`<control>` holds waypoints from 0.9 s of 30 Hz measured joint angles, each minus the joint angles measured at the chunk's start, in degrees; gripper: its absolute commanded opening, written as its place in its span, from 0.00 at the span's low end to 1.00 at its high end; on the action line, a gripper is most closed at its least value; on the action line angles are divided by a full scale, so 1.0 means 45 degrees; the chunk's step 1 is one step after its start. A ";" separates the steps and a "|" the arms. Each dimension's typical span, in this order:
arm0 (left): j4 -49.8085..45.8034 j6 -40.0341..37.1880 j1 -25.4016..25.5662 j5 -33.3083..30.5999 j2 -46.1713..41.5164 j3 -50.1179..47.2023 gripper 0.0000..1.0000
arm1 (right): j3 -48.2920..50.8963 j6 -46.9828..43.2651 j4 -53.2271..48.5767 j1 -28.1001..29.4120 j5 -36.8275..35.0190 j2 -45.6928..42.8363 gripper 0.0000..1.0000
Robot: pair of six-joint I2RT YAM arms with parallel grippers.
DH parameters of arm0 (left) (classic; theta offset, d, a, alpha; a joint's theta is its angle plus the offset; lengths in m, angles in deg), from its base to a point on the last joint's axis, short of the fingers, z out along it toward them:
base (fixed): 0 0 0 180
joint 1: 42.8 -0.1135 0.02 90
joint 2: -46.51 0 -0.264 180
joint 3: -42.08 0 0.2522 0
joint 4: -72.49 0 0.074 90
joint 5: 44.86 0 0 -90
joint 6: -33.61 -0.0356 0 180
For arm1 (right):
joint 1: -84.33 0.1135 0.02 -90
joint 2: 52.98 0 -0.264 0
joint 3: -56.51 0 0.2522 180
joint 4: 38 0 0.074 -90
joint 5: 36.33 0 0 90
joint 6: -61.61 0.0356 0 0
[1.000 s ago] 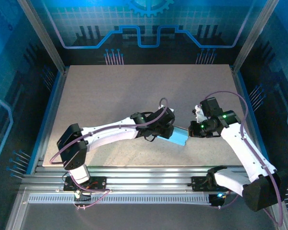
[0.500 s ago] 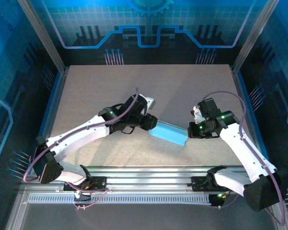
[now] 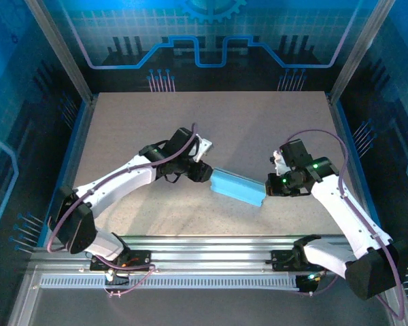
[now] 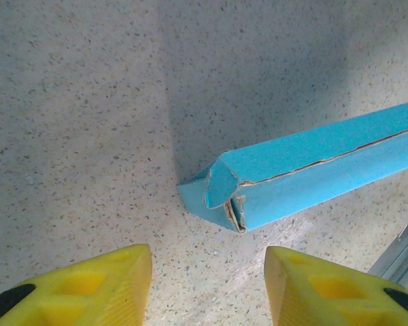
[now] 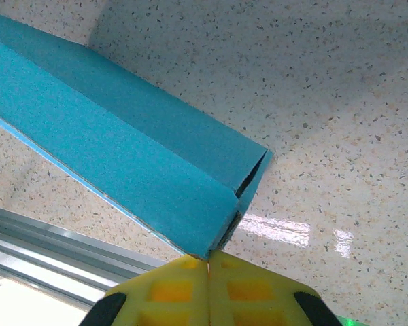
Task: Fold the paper box
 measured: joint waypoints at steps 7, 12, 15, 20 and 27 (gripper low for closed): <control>0.0301 -0.0515 -0.0073 0.0568 0.0690 0.0024 0.47 | 0.0000 0.0000 0.0005 0.0010 -0.0034 0.0000 0.09; 0.0748 -0.0534 -0.0083 0.0505 0.1175 0.0170 0.44 | 0.0000 0.0000 -0.0005 0.0010 -0.0049 0.0000 0.08; 0.1005 -0.0539 -0.0087 0.0355 0.1219 0.0199 0.44 | 0.0000 0.0000 0.0000 0.0010 -0.0083 0.0000 0.08; 0.1141 -0.0544 -0.0107 0.0199 0.1379 0.0364 0.37 | 0.0000 0.0000 0.0000 0.0034 -0.0087 0.0000 0.08; 0.1316 -0.0787 -0.0107 0.0112 0.1413 0.0384 0.42 | 0.0000 0.0005 0.0000 0.0083 -0.0087 0.0000 0.08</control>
